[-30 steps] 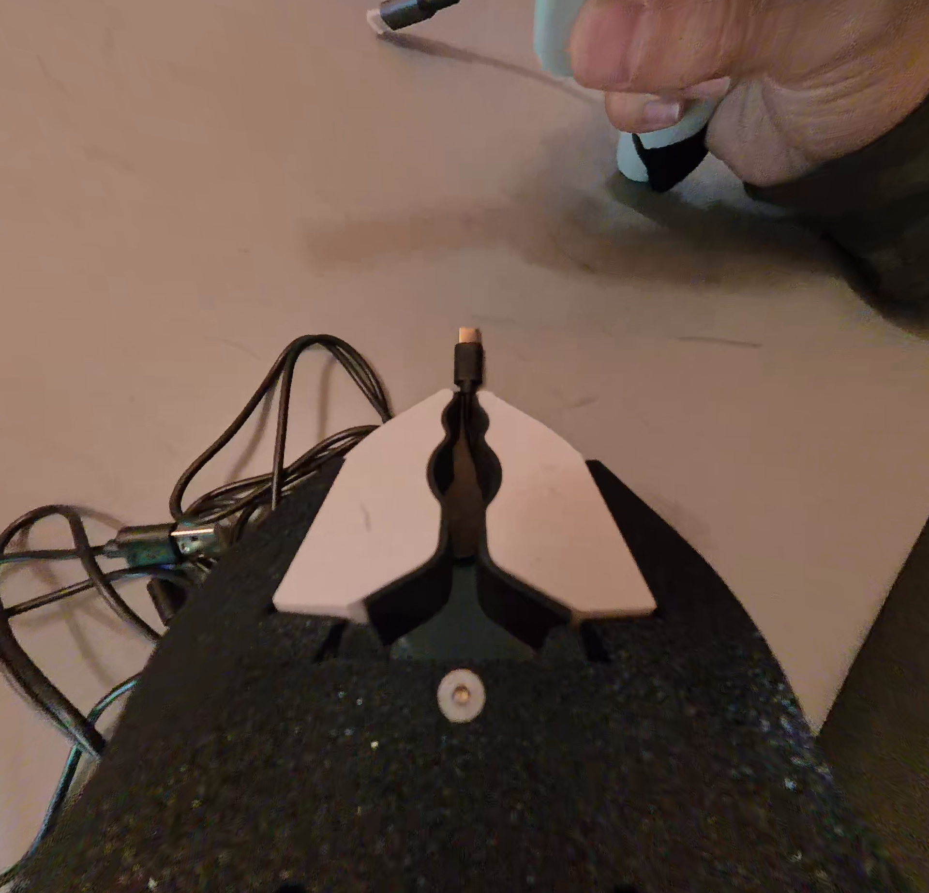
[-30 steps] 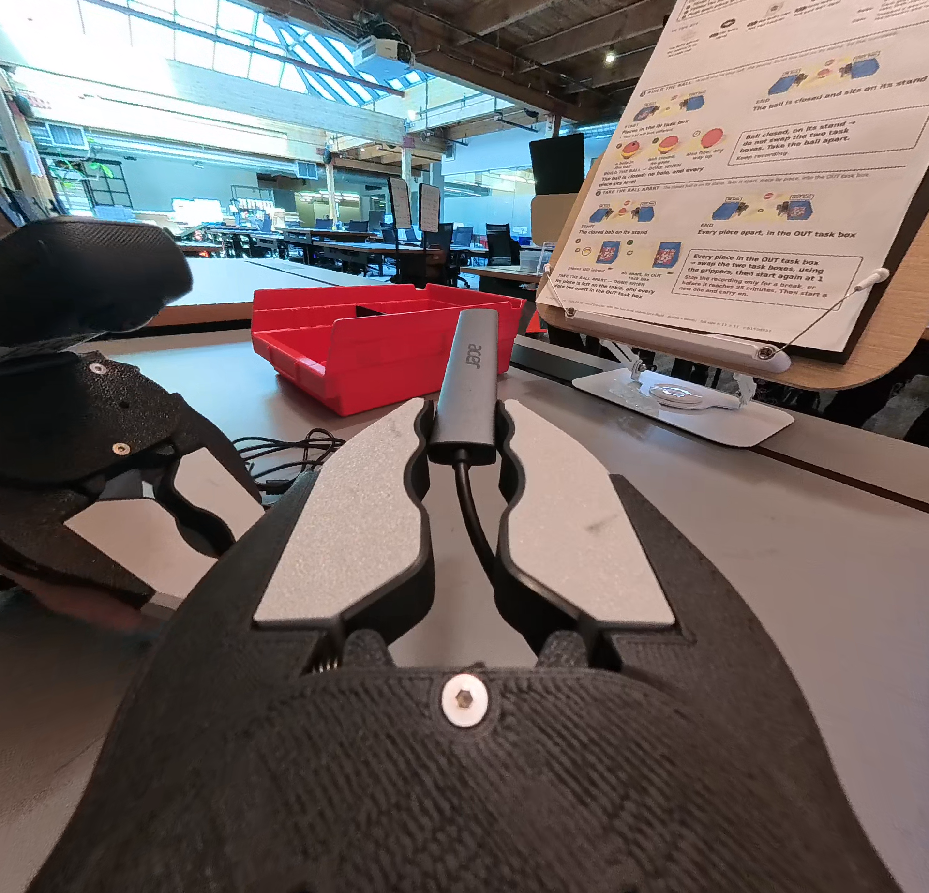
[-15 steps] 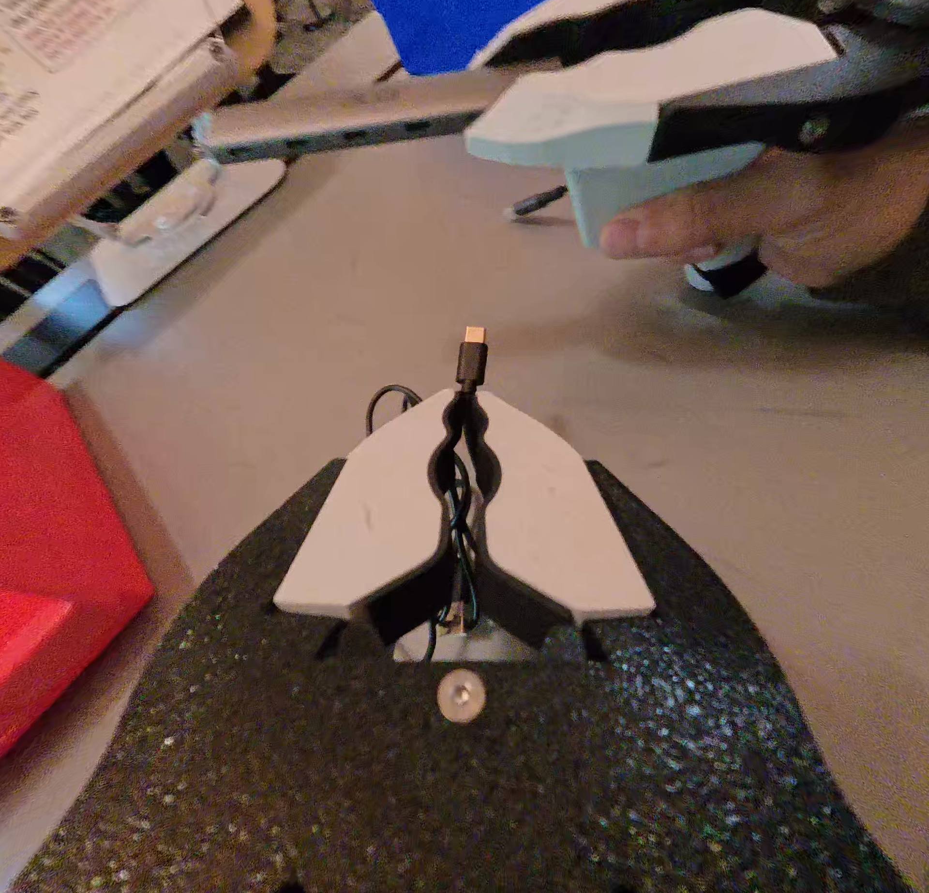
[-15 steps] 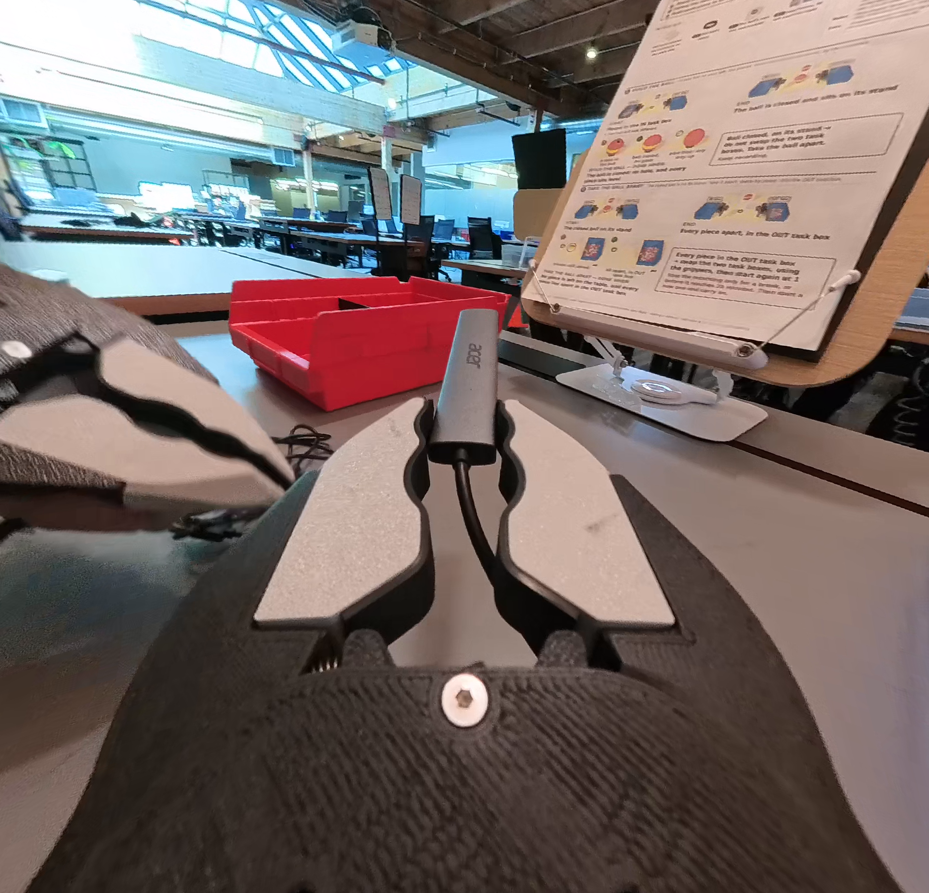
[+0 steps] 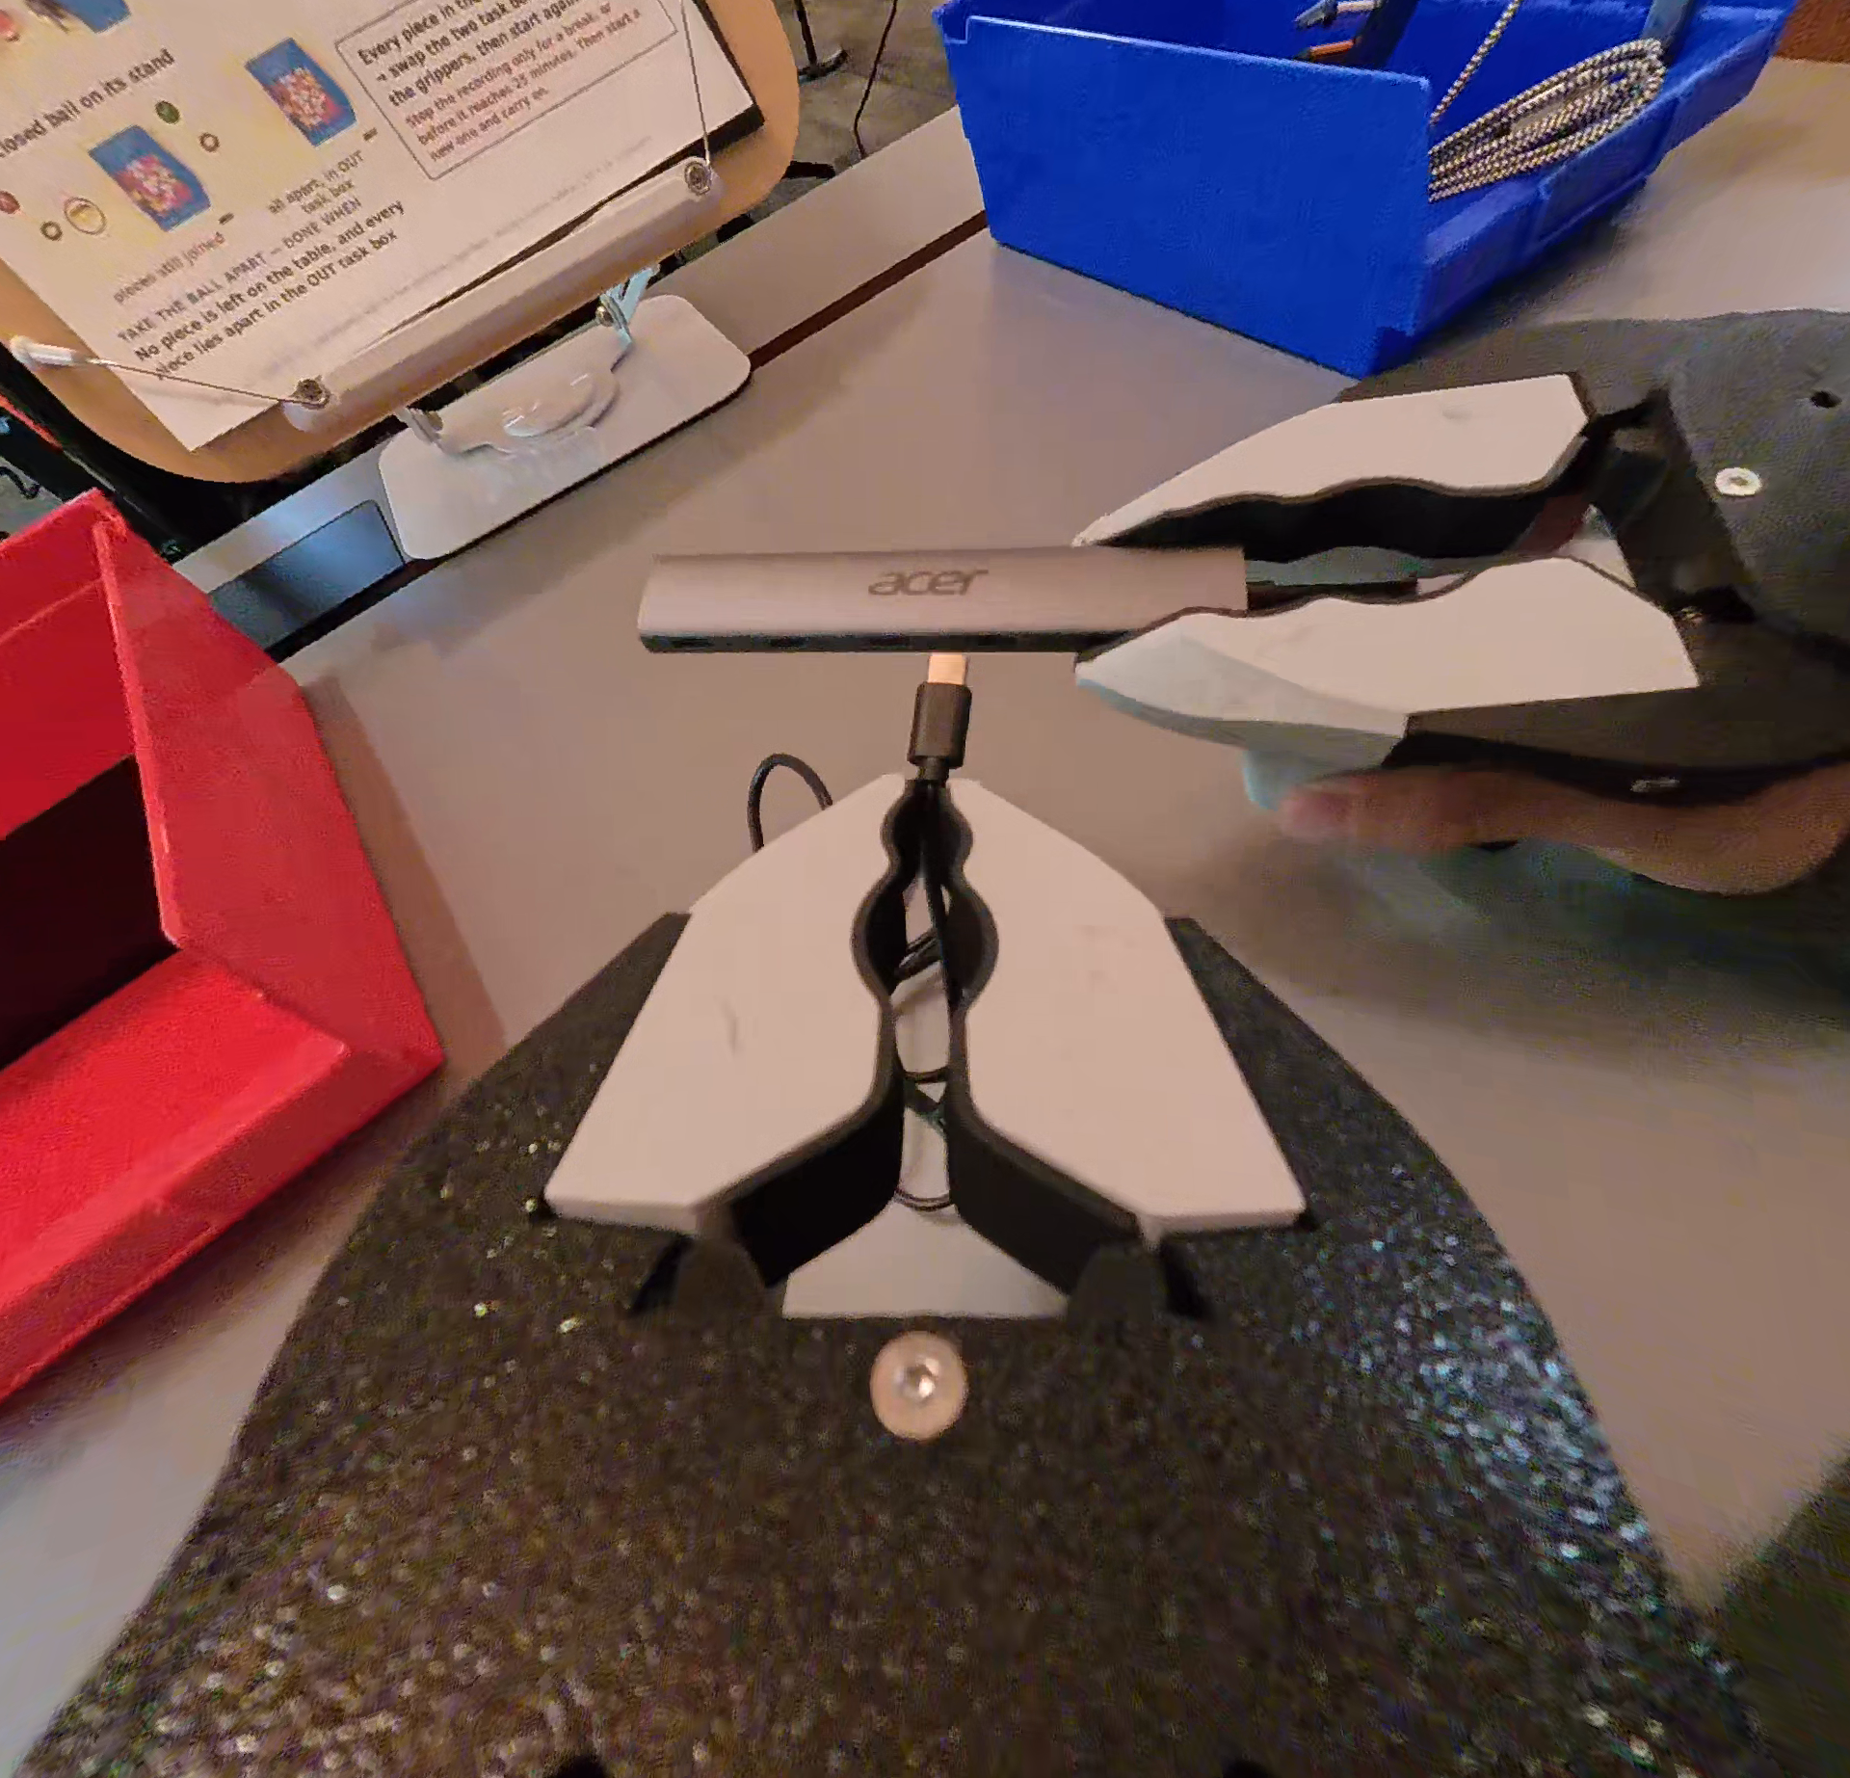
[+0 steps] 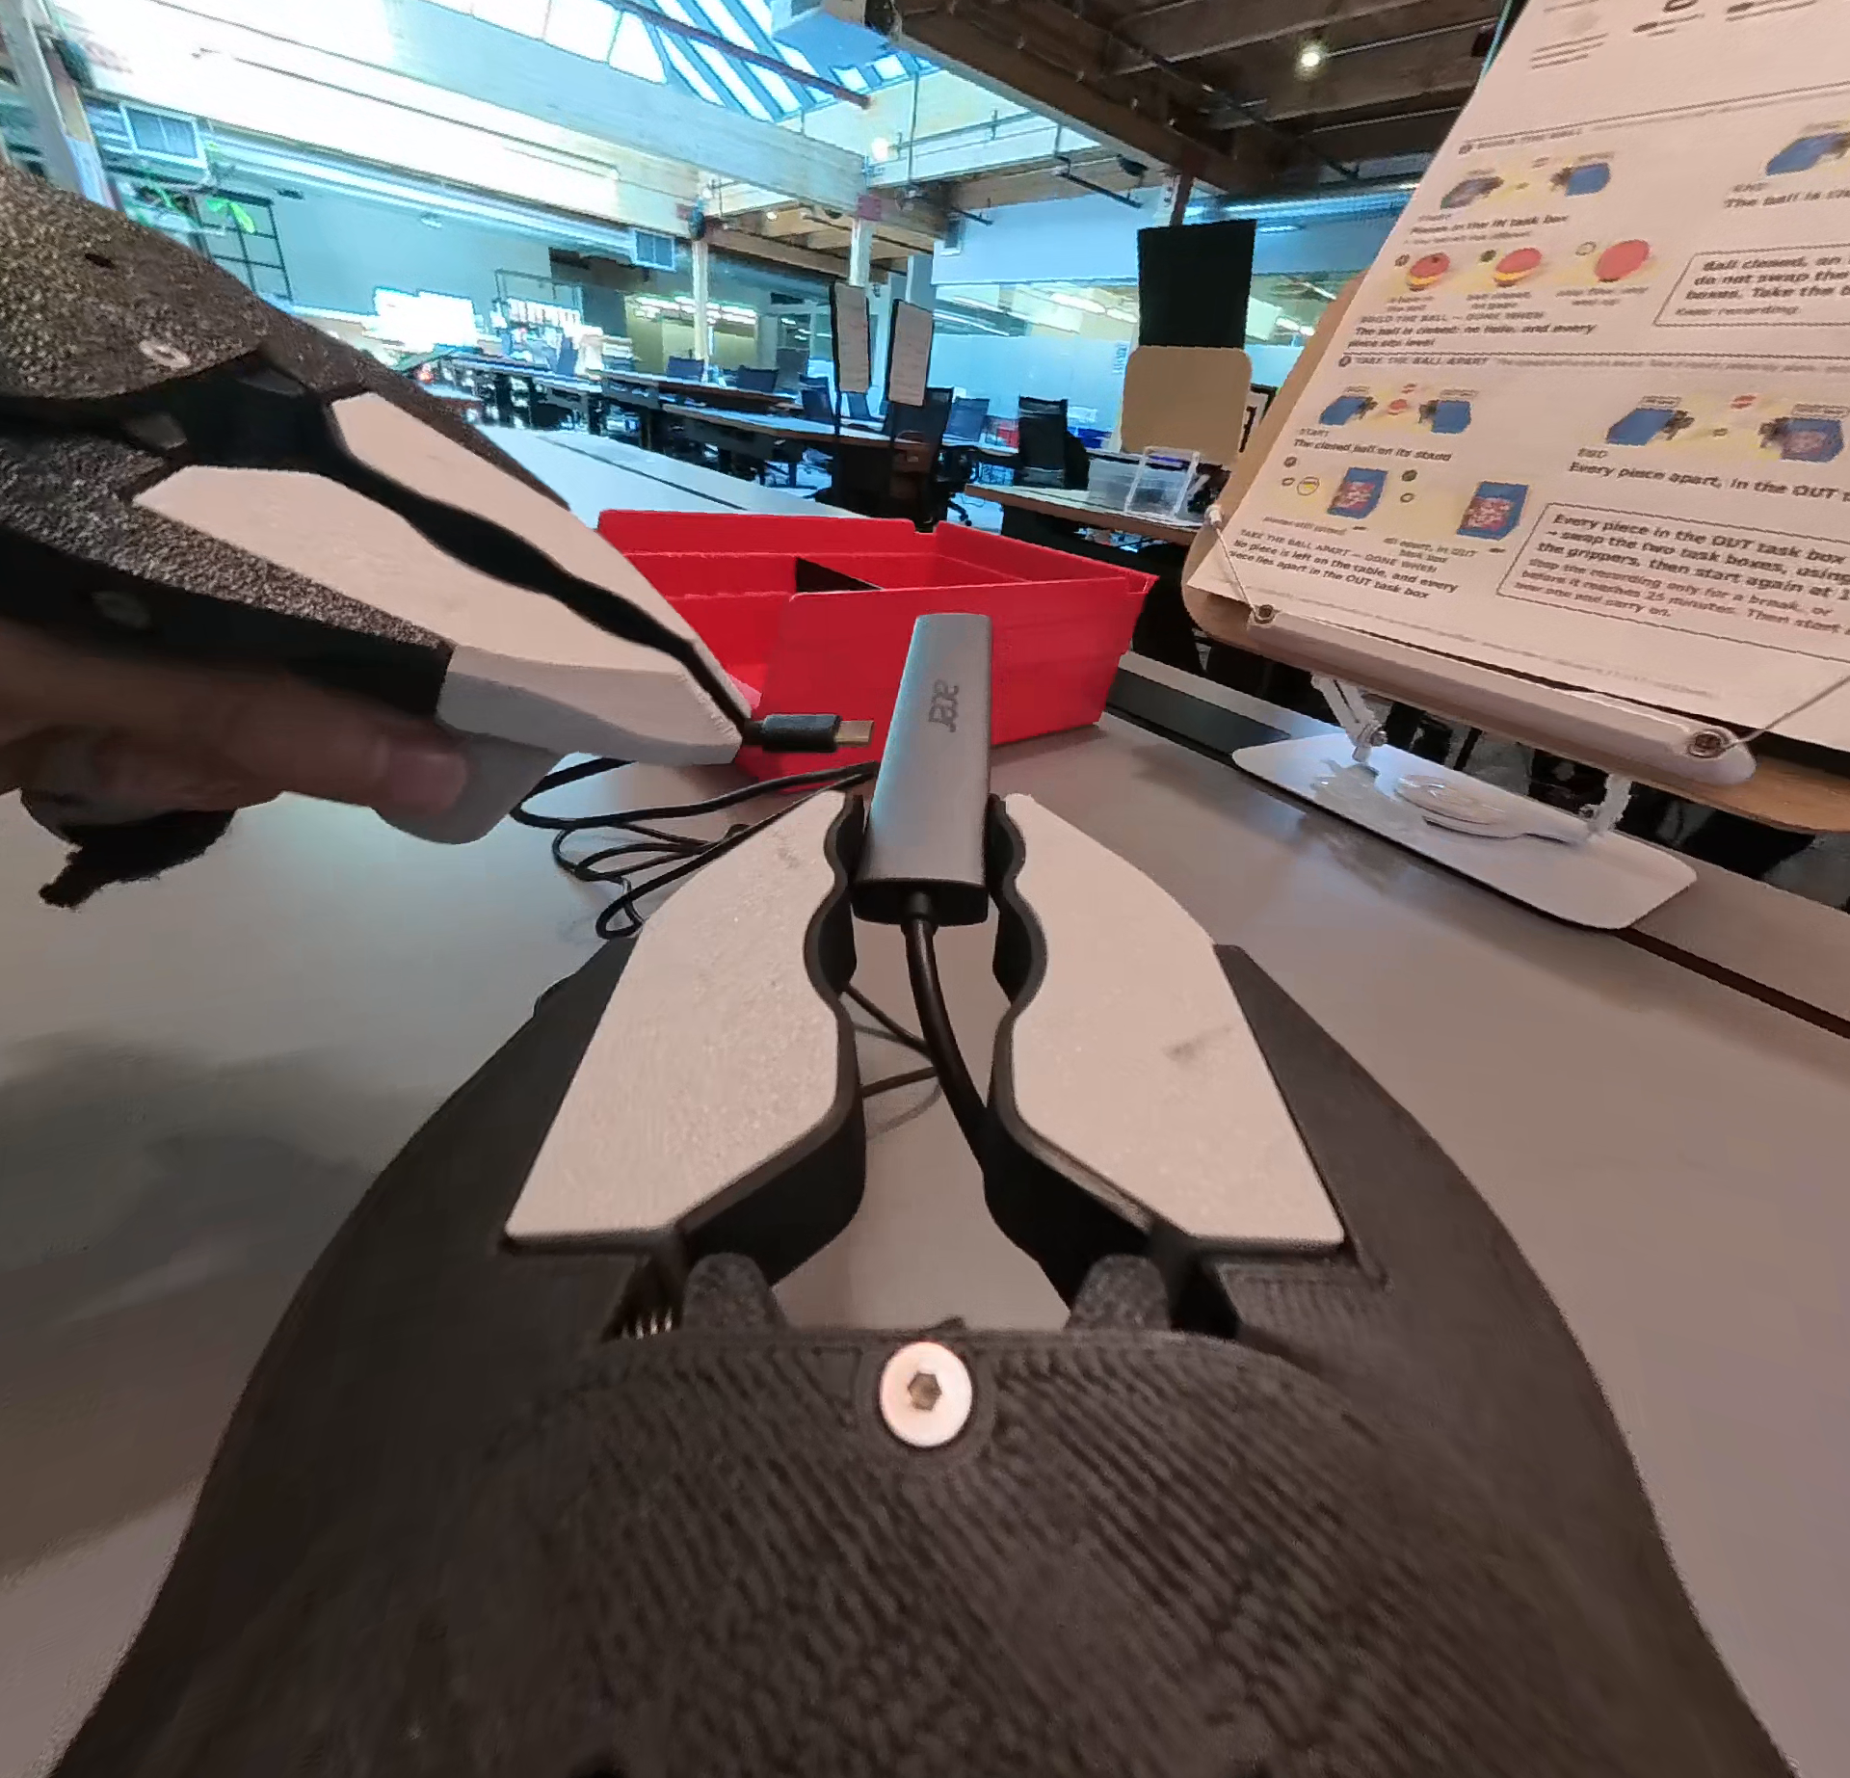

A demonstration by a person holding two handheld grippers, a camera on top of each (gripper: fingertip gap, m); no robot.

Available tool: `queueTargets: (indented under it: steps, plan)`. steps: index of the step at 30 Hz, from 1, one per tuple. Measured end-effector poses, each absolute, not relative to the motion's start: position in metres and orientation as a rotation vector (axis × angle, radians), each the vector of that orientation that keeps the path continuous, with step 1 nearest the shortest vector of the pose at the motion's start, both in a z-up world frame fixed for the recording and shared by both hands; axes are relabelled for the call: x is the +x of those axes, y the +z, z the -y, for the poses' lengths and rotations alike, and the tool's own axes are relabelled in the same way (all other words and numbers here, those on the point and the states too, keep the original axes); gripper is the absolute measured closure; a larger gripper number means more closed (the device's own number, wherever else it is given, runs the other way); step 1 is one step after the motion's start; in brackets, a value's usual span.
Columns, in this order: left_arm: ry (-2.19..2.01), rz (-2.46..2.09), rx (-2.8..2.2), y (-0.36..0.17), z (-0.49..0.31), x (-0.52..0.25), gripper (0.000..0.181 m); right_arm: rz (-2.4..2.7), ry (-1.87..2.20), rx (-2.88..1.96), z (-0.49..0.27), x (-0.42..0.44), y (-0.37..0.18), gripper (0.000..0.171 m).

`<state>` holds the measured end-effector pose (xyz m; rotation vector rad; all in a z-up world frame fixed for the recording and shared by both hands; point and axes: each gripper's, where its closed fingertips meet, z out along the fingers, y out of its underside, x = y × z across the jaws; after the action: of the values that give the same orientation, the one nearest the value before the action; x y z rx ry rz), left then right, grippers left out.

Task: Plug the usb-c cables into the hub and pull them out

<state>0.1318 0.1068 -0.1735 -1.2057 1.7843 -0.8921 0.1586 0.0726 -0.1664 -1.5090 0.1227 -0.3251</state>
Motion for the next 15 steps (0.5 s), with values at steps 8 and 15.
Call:
queueTargets:
  steps: [8, 15]
  plan:
    - [-0.911, -1.833, -1.22, -0.1774, -0.1011, 0.1296, 0.179, -0.113, -0.334, -1.523, -0.0746, 0.1577, -0.1681, 0.147]
    - [-0.957, -1.811, -1.265, -0.1797, -0.1017, 0.1312, 0.179, -0.1, -0.349, -1.527, -0.0754, 0.1561, -0.1686, 0.147]
